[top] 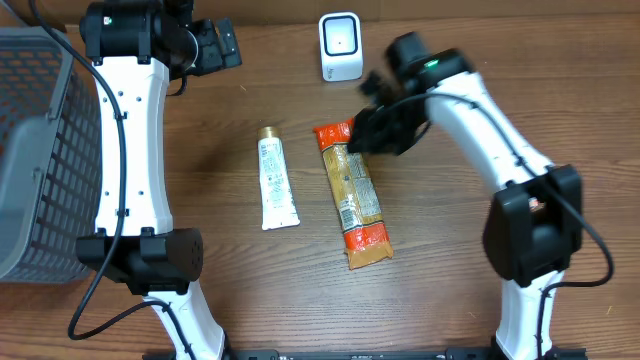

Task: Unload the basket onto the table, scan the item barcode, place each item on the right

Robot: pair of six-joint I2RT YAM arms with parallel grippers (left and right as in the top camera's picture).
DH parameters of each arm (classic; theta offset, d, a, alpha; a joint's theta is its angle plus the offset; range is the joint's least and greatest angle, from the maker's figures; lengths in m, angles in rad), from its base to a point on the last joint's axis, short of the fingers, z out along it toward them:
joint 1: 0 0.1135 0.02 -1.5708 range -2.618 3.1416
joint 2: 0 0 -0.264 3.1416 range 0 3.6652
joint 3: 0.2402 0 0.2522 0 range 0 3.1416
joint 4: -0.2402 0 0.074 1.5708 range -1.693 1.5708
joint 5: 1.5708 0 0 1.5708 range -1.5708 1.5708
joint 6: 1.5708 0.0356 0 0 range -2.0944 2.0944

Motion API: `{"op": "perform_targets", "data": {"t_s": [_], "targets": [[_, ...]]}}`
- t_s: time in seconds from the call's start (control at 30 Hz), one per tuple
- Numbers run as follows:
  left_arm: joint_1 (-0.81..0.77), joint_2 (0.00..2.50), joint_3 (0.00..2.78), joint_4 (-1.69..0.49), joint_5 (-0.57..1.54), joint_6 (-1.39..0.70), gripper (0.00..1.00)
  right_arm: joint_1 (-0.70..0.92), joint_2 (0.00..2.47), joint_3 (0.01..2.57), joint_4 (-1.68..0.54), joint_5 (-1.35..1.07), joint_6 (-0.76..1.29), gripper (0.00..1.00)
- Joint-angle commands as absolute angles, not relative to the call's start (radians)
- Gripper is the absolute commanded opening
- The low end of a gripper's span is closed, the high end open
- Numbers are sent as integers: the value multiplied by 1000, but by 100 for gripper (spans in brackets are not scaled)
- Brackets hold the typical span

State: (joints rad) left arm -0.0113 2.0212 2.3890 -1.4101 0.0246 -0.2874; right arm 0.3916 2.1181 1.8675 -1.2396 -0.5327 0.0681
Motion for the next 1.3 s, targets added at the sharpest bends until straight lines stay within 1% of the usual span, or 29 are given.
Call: {"op": "perform_targets", "data": {"t_s": [0.0,0.2,0.33,0.4,0.57,0.63,0.73,0.83,0.93,0.97,1.1,1.17,1.27], "targets": [[-14,2023,2392,-1410,19,-276,100,524,2110,1803,-1232,-607,84,51],[-14,2023,2392,-1410,19,-276,100,673,2111,1653,-1170,-589,188,52],[-14,2023,2392,-1410,19,-276,100,712,2111,1564,-1159,-528,246,52],[-14,2023,2392,-1410,19,-276,100,712,2111,1537,-1182,-458,269,52],[-14,2023,2392,-1410,19,-276,100,682,2111,1519,-1287,-159,373,54],[-14,2023,2392,-1410,19,-276,100,640,2111,1519,-1324,-2,402,56],[-14,2023,2392,-1410,19,-276,100,567,2111,1519,-1321,119,420,56],[-14,2023,2392,-1410,19,-276,100,469,2111,1519,-1262,191,419,56],[-14,2023,2392,-1410,19,-276,100,347,2111,1520,-1134,181,409,56],[-14,2023,2392,-1410,19,-276,100,305,2111,1520,-1077,141,379,56],[-14,2023,2392,-1410,19,-276,100,170,2111,1526,-926,-207,239,62],[-14,2023,2392,-1410,19,-276,100,126,2111,1539,-920,-326,238,61],[-14,2023,2392,-1410,19,-276,100,86,2106,1562,-921,-519,238,58]]}}
